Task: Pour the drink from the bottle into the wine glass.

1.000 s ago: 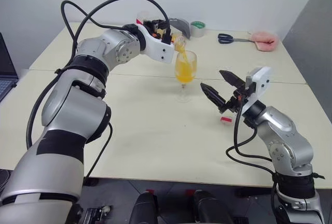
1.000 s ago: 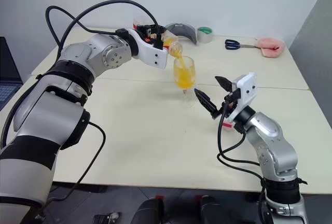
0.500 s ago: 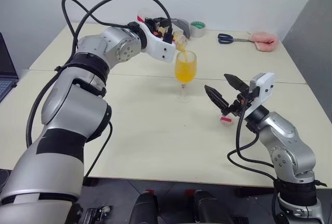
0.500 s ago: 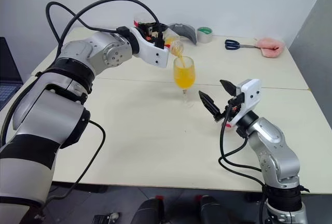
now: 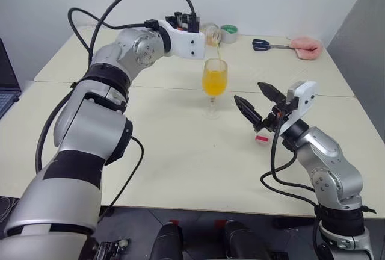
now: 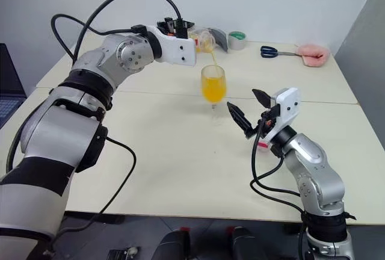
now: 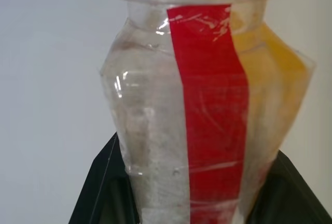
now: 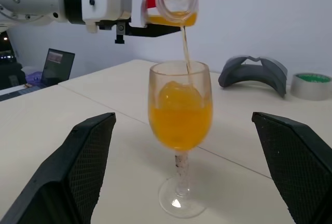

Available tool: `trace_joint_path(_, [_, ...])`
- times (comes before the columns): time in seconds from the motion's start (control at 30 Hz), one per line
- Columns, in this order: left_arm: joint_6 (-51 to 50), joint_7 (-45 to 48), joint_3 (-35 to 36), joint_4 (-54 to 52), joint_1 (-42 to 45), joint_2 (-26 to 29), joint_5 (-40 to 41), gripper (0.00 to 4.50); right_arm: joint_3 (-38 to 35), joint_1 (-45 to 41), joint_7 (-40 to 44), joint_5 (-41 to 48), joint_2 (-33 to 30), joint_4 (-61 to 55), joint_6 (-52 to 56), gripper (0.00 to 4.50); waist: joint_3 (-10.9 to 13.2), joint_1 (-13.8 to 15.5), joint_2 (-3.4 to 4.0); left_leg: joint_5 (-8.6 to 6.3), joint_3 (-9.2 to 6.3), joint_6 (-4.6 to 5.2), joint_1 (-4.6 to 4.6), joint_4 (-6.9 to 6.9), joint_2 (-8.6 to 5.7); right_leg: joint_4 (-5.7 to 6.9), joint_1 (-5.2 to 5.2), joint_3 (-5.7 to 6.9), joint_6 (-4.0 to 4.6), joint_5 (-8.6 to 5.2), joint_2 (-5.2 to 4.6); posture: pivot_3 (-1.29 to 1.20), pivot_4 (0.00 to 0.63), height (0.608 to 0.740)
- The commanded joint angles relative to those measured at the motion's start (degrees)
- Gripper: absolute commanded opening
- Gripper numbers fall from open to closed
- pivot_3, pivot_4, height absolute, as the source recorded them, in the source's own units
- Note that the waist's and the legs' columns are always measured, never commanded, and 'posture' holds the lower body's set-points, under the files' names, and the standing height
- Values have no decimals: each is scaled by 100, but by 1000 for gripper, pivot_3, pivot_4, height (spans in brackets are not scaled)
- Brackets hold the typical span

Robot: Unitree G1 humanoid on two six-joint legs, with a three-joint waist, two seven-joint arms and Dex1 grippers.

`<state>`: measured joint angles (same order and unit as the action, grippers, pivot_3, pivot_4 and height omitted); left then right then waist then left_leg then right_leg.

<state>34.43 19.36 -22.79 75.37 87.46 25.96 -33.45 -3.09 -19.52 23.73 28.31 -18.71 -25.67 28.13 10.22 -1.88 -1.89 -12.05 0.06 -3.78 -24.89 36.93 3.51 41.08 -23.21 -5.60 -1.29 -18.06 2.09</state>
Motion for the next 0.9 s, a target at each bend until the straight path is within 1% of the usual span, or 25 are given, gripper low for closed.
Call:
trace_joint_path(0.03, [-311, 589, 614, -141, 25, -86, 757, 1824, -15, -160, 39, 83, 27, -117, -67, 4500, 0, 0, 0, 0, 0, 0, 0, 1, 0, 0, 0, 0, 0, 0, 0, 0, 150, 740])
trace_joint_path(0.17, [-1067, 1470, 1462, -280, -7, -335, 1789, 1824, -1, -210, 136, 129, 26, -57, -64, 4500, 0, 0, 0, 0, -2, 0, 0, 1, 0, 2, 0, 1, 0, 0, 0, 0, 150, 740])
trace_joint_path(0.27, [-1720, 1795, 2009, -475, -39, -435, 2424, 1824, 29, -245, 240, 187, 25, -78, -33, 4500, 0, -12, 0, 0, -1, 0, 0, 2, 0, 2, 0, 1, 0, 0, 0, 0, 150, 740])
trace_joint_path(0.33, [-2235, 1853, 2418, -710, -145, -396, 2876, 1824, 124, -227, 371, 255, -2, -161, 12, 4500, 0, -28, 0, 0, -4, 1, 0, 2, 1, 4, 0, 1, 0, 0, 2, 0, 150, 740])
trace_joint_path(0.43, [-3068, 1331, 3067, -1364, -586, -100, 3440, 1824, 281, -111, 759, 445, -199, -365, 85, 4500, -1, -113, 2, 0, -7, 1, 1, 2, 4, 9, 0, 1, 0, 0, 3, 0, 150, 740])
trace_joint_path(0.5, [-3584, 907, 3410, -2082, -1129, 75, 3657, 1824, 390, 21, 1188, 480, -493, -499, 49, 4500, -3, -161, 6, 0, -8, 1, 5, 3, 7, 15, 0, 0, 1, 0, 2, 0, 150, 740])
trace_joint_path(0.57, [-3980, 622, 3556, -2916, -1798, 199, 3721, 1824, 482, 128, 1538, 455, -769, -549, -28, 4500, -4, -193, 8, 0, -7, 0, 11, 3, 11, 18, 2, 2, 1, 0, 1, 0, 150, 740])
trace_joint_path(0.67, [-4612, 172, 3942, -4090, -2989, 230, 3980, 1824, 475, 145, 1855, 492, -936, -330, -127, 4500, -5, -180, 7, 5, -13, -8, 15, 6, 13, 24, 4, 7, 1, 1, -2, 0, 150, 740])
trace_joint_path(0.73, [-4721, -11, 4088, -4766, -3831, 221, 4027, 1824, 507, 54, 2070, 418, -969, -95, -263, 4500, -6, -142, 5, 8, -15, -13, 14, 13, 12, 28, 6, 10, 1, 1, -6, 0, 150, 740])
trace_joint_path(0.8, [-4744, -113, 4126, -5219, -4439, 208, 4026, 1824, 555, -19, 2211, 357, -964, 83, -376, 4500, -8, -115, 2, 7, -14, -10, 14, 18, 8, 29, 8, 10, 1, 1, -10, 0, 150, 740])
trace_joint_path(0.9, [-4691, -161, 4187, -5563, -4998, 164, 4145, 1824, 590, -106, 2270, 390, -894, 202, -394, 4500, -13, -51, -6, 6, -18, -7, 12, 23, 7, 30, 10, 14, 1, 2, -11, 0, 150, 740])
